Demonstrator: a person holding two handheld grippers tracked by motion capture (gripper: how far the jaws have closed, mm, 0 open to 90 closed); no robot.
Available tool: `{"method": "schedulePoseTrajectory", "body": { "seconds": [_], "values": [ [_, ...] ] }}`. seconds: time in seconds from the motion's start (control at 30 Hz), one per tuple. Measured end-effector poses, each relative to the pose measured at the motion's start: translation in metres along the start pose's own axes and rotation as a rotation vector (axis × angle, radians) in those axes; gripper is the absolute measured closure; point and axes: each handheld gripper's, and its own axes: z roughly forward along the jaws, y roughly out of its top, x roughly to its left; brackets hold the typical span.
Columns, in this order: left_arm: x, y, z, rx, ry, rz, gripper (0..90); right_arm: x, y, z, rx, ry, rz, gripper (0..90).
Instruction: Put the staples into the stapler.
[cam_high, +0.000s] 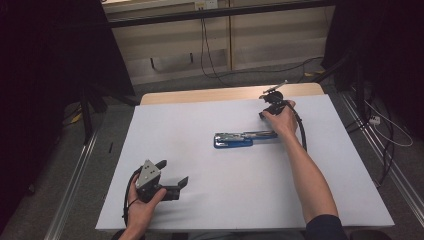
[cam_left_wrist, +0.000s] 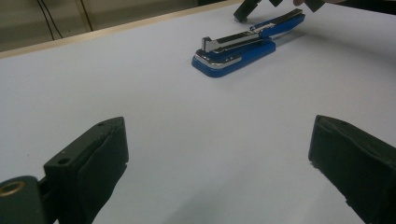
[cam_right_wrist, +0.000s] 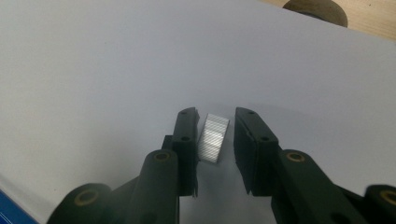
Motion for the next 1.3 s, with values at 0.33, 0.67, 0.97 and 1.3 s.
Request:
{"method": "schedulePoseTrajectory", "body": {
  "seconds": [0.33, 0.67, 0.97, 1.3],
  "values": [
    [0.000, 0.000, 0.000, -0.003, 0.005, -0.003, 4.9, 0.002, -0.001, 0.000, 0.002, -0.023, -0.002, 78.5],
    [0.001, 0.000, 0.000, 0.001, 0.007, -0.009, 4.9, 0.001, 0.000, -0.001, 0.004, -0.018, -0.018, 79.2],
    [0.003, 0.000, 0.000, -0.004, 0.010, -0.019, 4.9, 0.001, -0.001, -0.006, -0.008, 0.013, -0.009, 79.3],
    [0.003, 0.001, 0.000, -0.001, 0.011, -0.013, 4.9, 0.002, -0.002, -0.015, -0.025, 0.009, -0.032, 79.2]
  ]
}}
